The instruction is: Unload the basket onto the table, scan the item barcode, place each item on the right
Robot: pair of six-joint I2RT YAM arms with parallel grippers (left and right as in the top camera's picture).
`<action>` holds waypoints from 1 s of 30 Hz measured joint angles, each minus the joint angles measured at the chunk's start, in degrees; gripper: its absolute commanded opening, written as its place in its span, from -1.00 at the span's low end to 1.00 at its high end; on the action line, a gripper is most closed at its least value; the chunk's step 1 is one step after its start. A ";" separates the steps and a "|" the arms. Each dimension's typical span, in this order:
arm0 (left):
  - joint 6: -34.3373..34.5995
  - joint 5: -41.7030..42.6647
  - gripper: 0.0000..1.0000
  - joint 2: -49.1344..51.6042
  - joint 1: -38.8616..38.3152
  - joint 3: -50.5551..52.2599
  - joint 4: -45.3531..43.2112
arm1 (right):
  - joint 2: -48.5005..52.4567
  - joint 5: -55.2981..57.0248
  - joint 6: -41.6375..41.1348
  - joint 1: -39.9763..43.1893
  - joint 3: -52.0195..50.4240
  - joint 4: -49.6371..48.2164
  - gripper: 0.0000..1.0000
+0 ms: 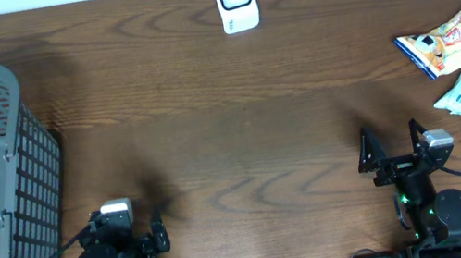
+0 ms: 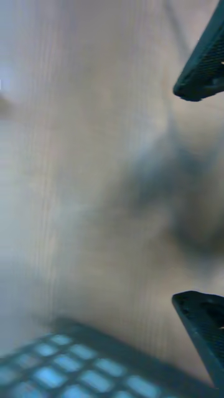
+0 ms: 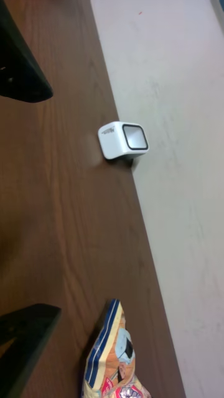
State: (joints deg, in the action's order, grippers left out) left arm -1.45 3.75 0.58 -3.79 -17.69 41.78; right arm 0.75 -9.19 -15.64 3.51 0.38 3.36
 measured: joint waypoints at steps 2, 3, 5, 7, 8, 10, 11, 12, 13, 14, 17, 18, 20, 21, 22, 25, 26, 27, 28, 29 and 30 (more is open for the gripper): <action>-0.02 0.44 0.95 0.00 0.00 0.07 -2.62 | 0.00 0.00 -0.02 0.00 0.00 0.00 0.98; -0.02 0.72 0.95 0.00 0.00 0.22 -3.91 | 0.00 0.00 0.00 0.00 0.00 0.00 0.99; 0.00 0.90 0.95 0.00 0.00 0.76 -6.29 | 0.00 0.00 0.00 0.00 0.00 0.00 0.99; -0.02 0.92 0.95 0.02 0.00 1.86 -9.84 | 0.00 0.00 -0.02 0.00 0.00 -0.02 0.99; -0.02 0.98 0.95 0.00 0.00 2.51 -12.00 | 0.00 0.00 0.00 0.00 0.00 0.00 0.98; -0.02 1.07 0.95 0.00 0.00 3.91 -16.55 | 0.00 -0.02 0.00 0.00 0.00 0.00 0.98; -0.02 1.09 0.95 0.00 0.00 4.59 -18.67 | 0.00 0.00 -0.02 0.00 0.00 0.00 0.99; -0.02 1.09 0.96 0.00 0.00 5.40 -21.29 | 0.00 0.00 0.00 0.00 0.00 0.00 0.99; 0.00 1.09 0.95 0.00 0.00 6.05 -22.82 | 0.00 0.00 0.00 0.00 0.00 0.00 0.99; -0.02 1.09 0.95 0.00 0.00 7.04 -25.07 | 0.00 0.00 0.00 0.00 0.00 0.00 0.99; 0.00 1.09 0.95 0.00 0.00 10.71 -30.75 | 0.00 0.00 0.00 0.00 0.00 0.00 0.99; -0.02 1.09 0.96 0.00 0.00 11.69 -31.78 | 0.00 0.00 0.00 0.00 0.00 0.00 0.98; -0.02 1.09 0.95 0.00 0.00 14.01 -34.47 | 0.00 0.00 0.00 0.00 0.00 -0.02 0.98; 0.00 1.07 0.95 0.09 0.00 14.67 -36.24 | 0.00 0.00 -0.02 0.00 0.00 0.02 0.99; -0.02 1.09 0.95 0.00 0.00 15.21 -37.75 | 0.00 0.00 0.00 0.00 0.00 -0.02 0.98; -0.02 1.05 0.95 0.00 0.00 16.41 -40.46 | 0.00 0.00 0.00 0.00 0.00 -0.02 0.98; -0.02 1.03 0.96 0.00 0.00 16.46 -40.57 | 0.00 0.00 0.00 0.00 0.00 0.00 0.99; -0.02 1.01 0.95 0.00 0.00 16.48 -40.54 | 0.00 0.00 0.00 0.00 0.00 -0.02 0.98; -0.02 0.94 0.95 0.00 0.00 16.48 -40.28 | 0.00 0.00 0.00 0.00 0.00 0.00 0.98; -0.02 0.79 0.95 0.00 0.00 16.46 -39.98 | 0.00 0.00 0.00 0.00 0.00 0.00 0.99; -0.02 0.57 0.95 0.00 0.00 16.46 -39.95 | 0.00 0.00 0.00 0.00 0.00 0.00 0.99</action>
State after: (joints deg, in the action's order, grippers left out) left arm -1.48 4.32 0.58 -3.79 -1.23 1.83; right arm 0.75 -9.19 -15.64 3.51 0.38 3.36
